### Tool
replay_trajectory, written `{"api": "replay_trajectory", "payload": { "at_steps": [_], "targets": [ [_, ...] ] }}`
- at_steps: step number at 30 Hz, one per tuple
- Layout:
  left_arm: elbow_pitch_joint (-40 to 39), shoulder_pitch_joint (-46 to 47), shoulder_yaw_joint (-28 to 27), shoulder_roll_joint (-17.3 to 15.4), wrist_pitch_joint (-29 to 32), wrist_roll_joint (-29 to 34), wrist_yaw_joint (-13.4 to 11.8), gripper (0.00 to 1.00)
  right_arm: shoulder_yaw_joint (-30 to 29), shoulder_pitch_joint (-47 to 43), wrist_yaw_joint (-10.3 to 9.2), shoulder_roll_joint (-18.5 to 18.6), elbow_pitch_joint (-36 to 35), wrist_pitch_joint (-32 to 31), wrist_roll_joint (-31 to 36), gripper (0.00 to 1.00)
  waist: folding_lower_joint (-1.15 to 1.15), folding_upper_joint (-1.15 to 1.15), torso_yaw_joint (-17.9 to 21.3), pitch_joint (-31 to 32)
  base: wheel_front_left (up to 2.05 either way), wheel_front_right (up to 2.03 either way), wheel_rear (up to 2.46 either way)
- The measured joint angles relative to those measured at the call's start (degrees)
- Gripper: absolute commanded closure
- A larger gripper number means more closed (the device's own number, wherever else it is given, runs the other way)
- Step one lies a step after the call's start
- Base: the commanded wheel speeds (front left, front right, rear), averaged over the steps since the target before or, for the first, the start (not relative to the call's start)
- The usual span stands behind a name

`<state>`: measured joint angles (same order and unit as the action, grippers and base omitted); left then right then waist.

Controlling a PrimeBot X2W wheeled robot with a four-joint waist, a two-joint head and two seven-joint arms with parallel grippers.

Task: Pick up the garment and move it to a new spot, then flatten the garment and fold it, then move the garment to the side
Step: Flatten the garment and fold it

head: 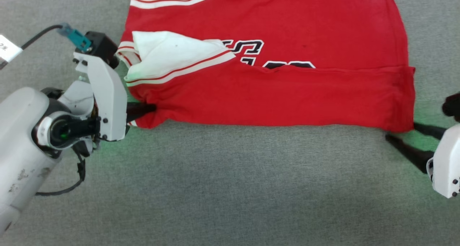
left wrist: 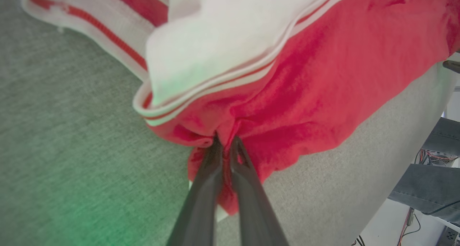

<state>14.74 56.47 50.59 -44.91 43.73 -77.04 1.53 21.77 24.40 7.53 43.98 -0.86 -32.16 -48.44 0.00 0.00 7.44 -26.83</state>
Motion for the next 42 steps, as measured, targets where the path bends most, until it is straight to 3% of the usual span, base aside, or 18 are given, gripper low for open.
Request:
{"api": "replay_trajectory", "payload": {
  "at_steps": [4,9,10,12,13,20,25,36,40,41,42],
  "targets": [
    [-0.48,0.43,0.10,0.54,-0.49,0.51,0.56,1.00,2.75,2.87,0.00,2.24,-0.08,-7.13,-2.18,0.00,0.00,0.00,-0.64,-0.74,0.00,0.00,0.00],
    [-0.49,0.70,0.02,1.29,-1.70,0.94,1.33,1.00,3.46,6.93,0.01,1.97,2.94,-10.31,-1.85,0.00,0.00,0.00,-1.42,-1.65,0.00,0.00,0.00],
    [-0.35,0.71,0.04,1.51,-1.91,1.00,1.51,1.00,3.96,7.42,0.01,1.90,3.41,-10.77,-1.24,0.31,0.00,0.00,-1.60,-1.74,0.00,0.00,0.00],
    [0.02,0.73,0.05,1.85,-2.44,1.05,1.86,1.00,4.79,8.11,0.01,1.80,3.97,-11.07,-0.62,0.72,0.00,0.00,-1.96,-1.82,0.00,0.00,0.00],
    [0.25,0.72,0.04,1.92,-2.70,1.05,2.01,1.00,4.75,8.28,0.02,1.55,4.39,-10.36,-0.57,1.00,0.00,0.00,-2.12,-1.79,0.00,0.00,0.00],
    [-0.01,-1.83,-0.68,1.75,-6.65,0.97,3.05,1.00,5.10,7.84,0.00,0.90,6.30,-7.42,-1.05,1.00,0.00,0.00,-2.52,-0.08,0.00,0.00,0.00],
    [-4.09,-6.89,-0.46,-0.54,-10.23,1.32,3.38,1.00,5.43,6.04,0.00,1.86,6.75,-6.14,-2.23,1.00,0.00,0.00,-2.63,1.94,0.00,0.00,0.00],
    [-20.28,-19.64,1.09,-7.01,-16.83,3.11,-2.41,1.00,6.15,-1.86,0.00,8.59,1.74,-6.39,-5.01,1.00,0.00,0.00,-3.70,5.52,0.00,0.00,0.00],
    [-23.80,-23.42,1.12,-8.36,-19.47,3.02,-4.35,1.00,4.89,-4.25,0.00,9.50,0.70,-5.38,-5.25,1.00,0.00,0.00,-3.88,5.87,0.00,0.00,0.00],
    [-24.25,-23.99,0.91,-8.58,-20.26,3.01,-4.71,0.95,4.17,-4.49,0.00,9.45,0.58,-4.43,-4.95,0.89,0.00,0.00,-3.87,5.88,0.00,0.00,0.00],
    [-24.54,-24.36,0.70,-8.71,-21.09,3.04,-5.16,0.70,3.56,-4.64,0.01,9.34,0.59,-3.74,-4.59,0.71,0.00,0.00,-3.86,5.89,0.00,0.00,0.00]
  ]
}}
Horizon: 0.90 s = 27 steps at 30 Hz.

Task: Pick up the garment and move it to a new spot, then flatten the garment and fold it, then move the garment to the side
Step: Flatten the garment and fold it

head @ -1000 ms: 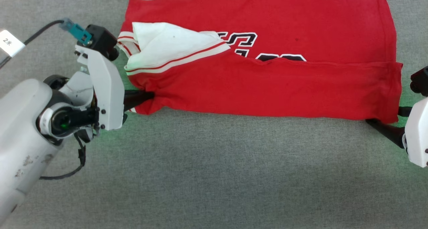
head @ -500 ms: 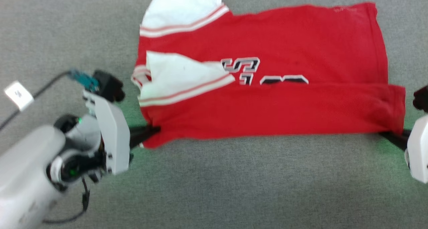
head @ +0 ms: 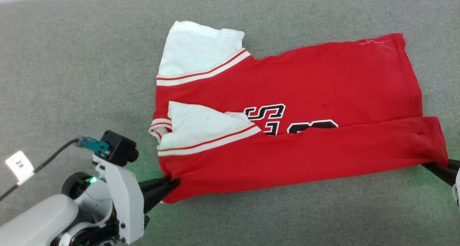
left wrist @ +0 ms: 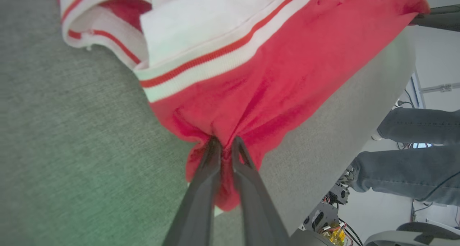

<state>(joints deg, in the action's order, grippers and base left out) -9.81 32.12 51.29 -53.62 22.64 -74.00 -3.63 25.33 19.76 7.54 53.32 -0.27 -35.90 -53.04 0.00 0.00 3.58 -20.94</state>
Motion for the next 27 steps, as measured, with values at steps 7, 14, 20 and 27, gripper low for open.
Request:
{"api": "replay_trajectory", "payload": {
  "at_steps": [7,14,20,27],
  "targets": [
    [-1.77,-2.04,-2.16,-1.33,-5.50,0.67,-1.34,0.00,-5.14,-1.76,-0.01,-2.32,0.38,5.39,3.02,0.00,0.00,0.00,-0.02,0.27,0.00,0.00,0.00],
    [-1.77,-2.14,-5.88,-2.71,-14.59,5.98,-3.72,0.00,-12.50,-2.20,-0.01,-9.00,0.19,15.78,9.43,0.00,0.00,0.00,0.11,0.28,0.00,0.00,0.00],
    [4.68,1.99,-8.81,1.79,-21.69,8.49,-2.80,0.00,-15.88,-0.37,-0.01,-18.33,0.80,26.92,15.28,0.00,0.00,0.00,1.32,-0.39,0.00,0.00,0.00],
    [16.86,15.34,-9.89,6.82,-20.46,11.58,1.22,0.00,-15.88,3.09,-0.01,-26.72,1.49,36.33,18.94,0.00,0.00,0.00,4.40,-2.55,0.00,0.00,0.00]
  ]
}}
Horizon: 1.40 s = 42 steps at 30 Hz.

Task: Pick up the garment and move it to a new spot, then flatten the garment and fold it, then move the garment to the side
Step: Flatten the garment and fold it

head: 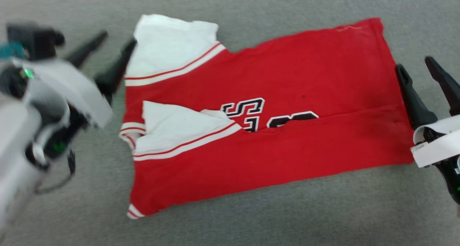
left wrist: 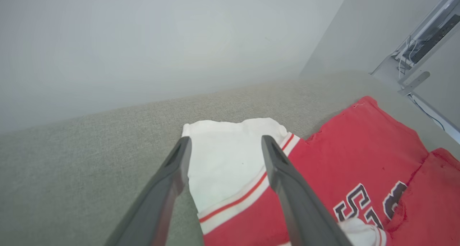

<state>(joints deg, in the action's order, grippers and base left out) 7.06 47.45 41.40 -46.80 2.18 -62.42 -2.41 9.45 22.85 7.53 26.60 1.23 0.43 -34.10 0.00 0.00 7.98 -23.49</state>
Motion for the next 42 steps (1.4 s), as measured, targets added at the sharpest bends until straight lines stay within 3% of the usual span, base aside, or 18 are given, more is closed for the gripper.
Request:
{"api": "replay_trajectory", "payload": {
  "at_steps": [8,13,17,23,28,29,30,32,33,42],
  "targets": [
    [16.62,16.64,2.00,3.13,12.28,1.93,3.99,0.00,0.52,1.07,0.00,-4.07,-0.34,4.81,0.77,0.00,0.00,0.00,5.42,-3.34,0.00,0.00,0.00],
    [24.76,22.15,4.98,3.79,27.20,0.10,4.99,0.00,0.51,-0.24,0.00,-4.50,-0.23,5.66,0.75,0.00,0.00,0.00,8.67,-4.94,0.00,0.00,0.00],
    [27.78,25.38,7.23,3.72,35.59,0.10,4.57,0.00,0.21,-0.87,0.00,-4.71,-0.54,5.98,0.59,0.00,0.00,0.00,10.41,-5.75,0.00,0.00,0.00],
    [30.95,28.25,8.22,4.34,39.66,0.64,3.48,0.00,0.22,-1.38,0.00,-5.23,-1.59,5.63,0.47,0.00,0.00,0.00,11.25,-7.39,0.00,0.00,0.00],
    [33.07,29.95,8.96,4.47,39.78,2.00,4.30,0.00,0.14,-0.73,0.00,-4.87,-2.04,5.03,0.47,0.00,0.00,0.00,11.14,-8.43,0.00,0.00,0.00],
    [33.15,29.96,8.92,4.57,40.25,1.60,5.24,0.10,0.18,-0.60,0.00,-4.69,-2.05,4.98,0.47,0.00,0.00,0.00,10.94,-8.48,0.00,0.00,0.00],
    [33.46,29.94,8.43,4.88,40.44,0.51,5.54,0.49,0.22,-0.25,0.00,-4.57,-2.11,4.78,0.47,0.00,0.00,0.00,10.72,-8.53,0.00,0.00,0.00],
    [33.73,29.79,8.11,5.58,40.66,-0.79,6.48,0.73,0.77,0.39,0.00,-4.25,-2.43,4.13,0.40,0.00,0.00,0.00,10.24,-8.61,0.00,0.00,0.00],
    [33.76,29.78,8.13,5.77,40.75,-1.08,6.92,1.00,1.35,0.67,0.00,-3.93,-2.44,3.63,0.30,0.00,0.00,0.00,10.00,-8.65,0.00,0.00,0.00],
    [34.30,31.00,8.10,7.79,39.31,-1.62,8.45,1.00,10.33,14.82,0.00,2.94,1.69,-7.83,-3.69,0.00,0.00,0.00,8.46,-9.91,0.00,0.00,0.00]
  ]
}}
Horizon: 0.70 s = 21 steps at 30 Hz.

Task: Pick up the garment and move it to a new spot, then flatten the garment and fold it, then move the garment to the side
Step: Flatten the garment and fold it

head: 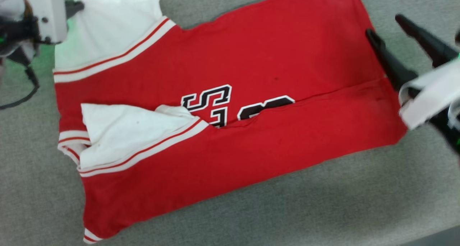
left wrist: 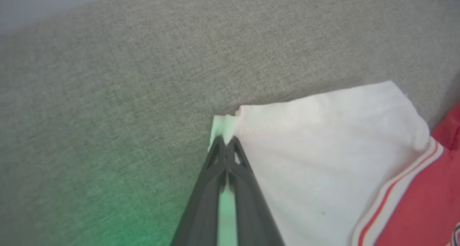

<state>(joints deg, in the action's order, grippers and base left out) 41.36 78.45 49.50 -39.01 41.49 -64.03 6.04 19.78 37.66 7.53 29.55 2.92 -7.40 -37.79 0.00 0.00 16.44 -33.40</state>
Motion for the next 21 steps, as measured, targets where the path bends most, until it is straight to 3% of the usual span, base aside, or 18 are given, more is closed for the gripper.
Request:
{"api": "replay_trajectory", "payload": {
  "at_steps": [8,17,21],
  "targets": [
    [-0.86,2.70,0.81,3.09,-1.62,0.52,0.74,1.00,8.82,18.07,0.00,5.91,13.16,-17.07,-8.58,0.00,0.00,0.00,-2.68,-2.13,0.00,0.00,0.00],
    [-2.49,4.31,2.00,5.43,-3.85,0.31,1.11,1.00,14.08,30.09,0.00,5.66,26.64,-29.67,-15.36,0.00,0.00,0.00,-6.51,-3.92,0.00,0.00,0.00],
    [-3.39,4.61,2.54,6.11,-4.77,-0.31,1.12,1.00,15.95,32.36,0.00,5.86,29.61,-31.27,-16.25,0.00,0.00,0.00,-7.84,-4.42,0.00,0.00,0.00]
  ]
}}
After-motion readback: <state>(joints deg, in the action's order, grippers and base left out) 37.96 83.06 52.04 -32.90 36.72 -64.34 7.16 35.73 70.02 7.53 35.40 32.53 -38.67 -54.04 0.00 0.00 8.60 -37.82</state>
